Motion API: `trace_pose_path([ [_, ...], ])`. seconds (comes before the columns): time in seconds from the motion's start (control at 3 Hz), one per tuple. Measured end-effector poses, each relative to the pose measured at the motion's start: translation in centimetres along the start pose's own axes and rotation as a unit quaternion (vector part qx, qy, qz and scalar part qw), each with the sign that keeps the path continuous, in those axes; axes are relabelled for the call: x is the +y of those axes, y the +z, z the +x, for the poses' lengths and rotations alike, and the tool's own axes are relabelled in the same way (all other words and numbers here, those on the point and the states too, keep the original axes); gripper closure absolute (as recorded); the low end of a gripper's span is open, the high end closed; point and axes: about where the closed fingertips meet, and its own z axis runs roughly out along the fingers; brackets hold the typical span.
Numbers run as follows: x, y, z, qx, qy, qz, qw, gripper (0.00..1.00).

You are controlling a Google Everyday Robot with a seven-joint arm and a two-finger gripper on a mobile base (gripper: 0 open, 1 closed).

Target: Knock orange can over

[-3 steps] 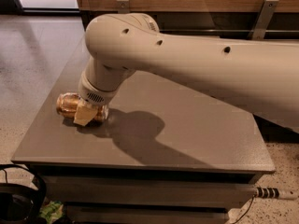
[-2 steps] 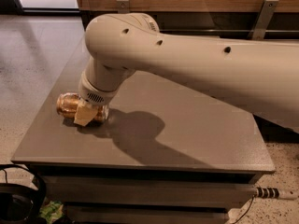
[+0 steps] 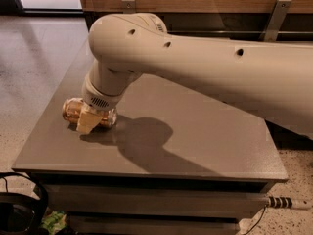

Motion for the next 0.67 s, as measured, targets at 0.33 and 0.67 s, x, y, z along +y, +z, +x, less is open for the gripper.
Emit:
trace_pose_path([
  [0.33,0.05,-0.05,-0.07,0.0,-0.001,0.0,1.0,0.0],
  [0.67,0.06,-0.05,-0.07,0.0,-0.001,0.0,1.0,0.0],
])
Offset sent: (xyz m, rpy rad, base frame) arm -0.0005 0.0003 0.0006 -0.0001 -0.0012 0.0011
